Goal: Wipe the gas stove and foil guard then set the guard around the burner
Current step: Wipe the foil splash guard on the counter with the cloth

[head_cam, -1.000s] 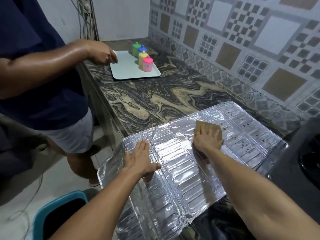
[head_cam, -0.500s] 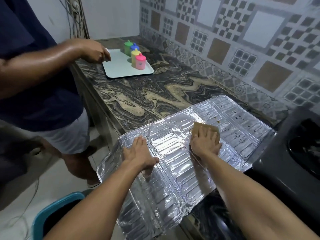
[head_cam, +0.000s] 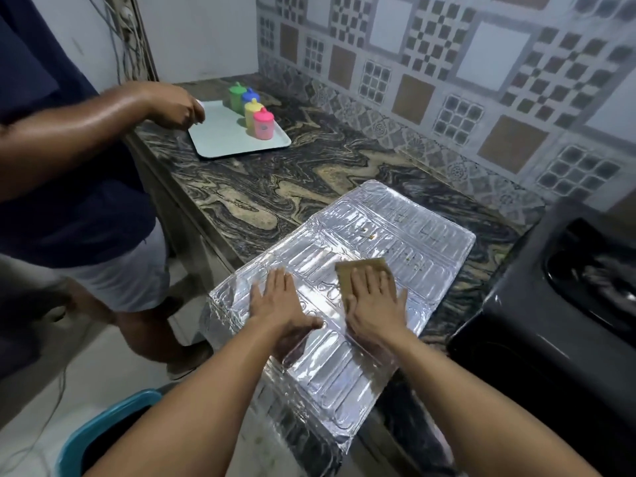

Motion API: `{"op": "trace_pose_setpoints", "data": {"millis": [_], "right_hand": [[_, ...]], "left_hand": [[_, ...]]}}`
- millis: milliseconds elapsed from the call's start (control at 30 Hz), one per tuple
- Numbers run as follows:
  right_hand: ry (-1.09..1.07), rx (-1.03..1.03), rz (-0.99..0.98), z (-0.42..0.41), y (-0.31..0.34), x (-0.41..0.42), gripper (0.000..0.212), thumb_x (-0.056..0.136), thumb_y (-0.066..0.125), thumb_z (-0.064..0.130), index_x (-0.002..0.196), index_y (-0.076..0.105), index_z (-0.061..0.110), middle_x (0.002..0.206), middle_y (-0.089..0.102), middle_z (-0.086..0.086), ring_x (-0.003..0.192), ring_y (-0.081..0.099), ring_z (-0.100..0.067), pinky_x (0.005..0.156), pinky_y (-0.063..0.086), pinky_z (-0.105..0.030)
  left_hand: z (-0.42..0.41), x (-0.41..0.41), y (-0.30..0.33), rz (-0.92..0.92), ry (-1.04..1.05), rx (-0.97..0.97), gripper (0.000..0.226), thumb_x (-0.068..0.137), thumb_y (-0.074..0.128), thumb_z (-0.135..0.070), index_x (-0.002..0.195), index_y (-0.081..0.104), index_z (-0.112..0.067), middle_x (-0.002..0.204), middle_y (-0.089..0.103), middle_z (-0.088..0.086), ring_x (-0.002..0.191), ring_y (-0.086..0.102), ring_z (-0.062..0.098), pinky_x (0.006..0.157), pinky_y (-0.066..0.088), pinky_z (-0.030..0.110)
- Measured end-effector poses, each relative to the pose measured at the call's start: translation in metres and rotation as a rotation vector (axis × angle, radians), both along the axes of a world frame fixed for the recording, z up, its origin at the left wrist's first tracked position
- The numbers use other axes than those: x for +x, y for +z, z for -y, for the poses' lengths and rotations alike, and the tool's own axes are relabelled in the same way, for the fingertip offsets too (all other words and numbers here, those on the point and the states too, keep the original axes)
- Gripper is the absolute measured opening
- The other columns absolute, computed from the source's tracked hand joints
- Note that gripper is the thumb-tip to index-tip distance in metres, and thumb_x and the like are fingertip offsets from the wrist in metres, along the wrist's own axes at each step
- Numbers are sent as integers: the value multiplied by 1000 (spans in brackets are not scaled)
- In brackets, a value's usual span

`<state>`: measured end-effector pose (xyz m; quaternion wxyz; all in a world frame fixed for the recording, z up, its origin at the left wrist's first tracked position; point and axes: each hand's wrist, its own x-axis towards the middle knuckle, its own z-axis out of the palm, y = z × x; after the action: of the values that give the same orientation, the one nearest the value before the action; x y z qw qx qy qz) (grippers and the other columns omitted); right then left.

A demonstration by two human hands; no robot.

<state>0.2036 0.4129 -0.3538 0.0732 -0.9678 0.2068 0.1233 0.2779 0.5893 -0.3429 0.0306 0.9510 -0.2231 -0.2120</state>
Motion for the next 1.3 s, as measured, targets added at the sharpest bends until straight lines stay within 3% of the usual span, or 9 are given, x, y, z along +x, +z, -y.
{"op": "trace_pose_setpoints", "data": {"millis": [100, 267, 367, 533, 633, 733, 800, 1033, 1300], "right_hand": [[-194, 8, -13, 20, 1, -13, 60, 100, 9, 49, 153, -11, 29, 161, -17, -4, 147, -17, -31, 113, -9, -64], [199, -4, 18, -28, 7, -64, 63, 96, 1, 54, 151, -17, 29, 157, -23, -3, 144, -23, -30, 115, -16, -53], [262, -22, 2, -35, 8, -95, 66, 90, -5, 60, 150, -18, 34, 155, -26, 4, 144, -25, -25, 116, -16, -52], [-93, -34, -18, 18, 5, -61, 58, 102, 13, 45, 153, -11, 31, 161, -17, -1, 147, -19, -27, 117, -5, -57], [-198, 41, 9, 19, 6, -44, 60, 103, 20, 41, 153, -10, 29, 160, -17, -5, 146, -19, -31, 116, -11, -58], [93, -12, 28, -20, 5, -45, 65, 102, 21, 45, 151, -15, 24, 156, -23, -7, 144, -22, -33, 116, -12, -57], [244, -10, 53, -33, 0, -42, 67, 94, 1, 57, 152, -11, 27, 158, -19, -3, 146, -20, -30, 118, -9, -53], [41, -15, 90, 7, -1, 26, 57, 102, 16, 43, 155, 0, 27, 163, -7, -4, 148, -13, -33, 117, -5, -57], [264, -28, 84, 22, 1, 69, 57, 101, 16, 48, 154, 3, 30, 163, -3, 0, 149, -6, -27, 118, 2, -56]], "left_hand": [[1, 0, 0, -13, -8, 2, 128, 71, 49, -83, 151, -14, -6, 159, -21, 15, 147, -18, 29, 115, -10, 52], [-1, 1, -1, 2, -17, 2, 128, 71, 49, -83, 151, -14, -6, 159, -19, 14, 148, -16, 29, 116, -6, 52], [-2, 4, -3, 4, -33, -6, 130, 69, 49, -84, 151, -14, -6, 159, -19, 13, 148, -16, 28, 117, -7, 53], [-4, 4, -7, -10, -34, -42, 132, 67, 53, -83, 152, -13, -6, 159, -19, 13, 148, -15, 27, 116, -6, 54], [-4, 4, -9, -18, -33, -44, 134, 65, 54, -84, 152, -13, -7, 159, -19, 13, 148, -16, 27, 118, -6, 55], [-4, 4, -11, -10, -30, -62, 133, 66, 54, -83, 152, -13, -7, 159, -19, 12, 148, -16, 27, 118, -6, 54], [-3, 3, -11, -8, -28, -82, 132, 67, 56, -81, 152, -12, -8, 159, -19, 12, 148, -15, 27, 119, -6, 53], [-5, 3, -7, 1, -39, -57, 132, 66, 55, -82, 152, -11, -8, 160, -18, 12, 148, -16, 26, 118, -7, 55], [-3, 10, -3, -20, -27, -28, 134, 65, 60, -80, 152, -12, -7, 160, -18, 11, 148, -16, 24, 118, -9, 54]]}}
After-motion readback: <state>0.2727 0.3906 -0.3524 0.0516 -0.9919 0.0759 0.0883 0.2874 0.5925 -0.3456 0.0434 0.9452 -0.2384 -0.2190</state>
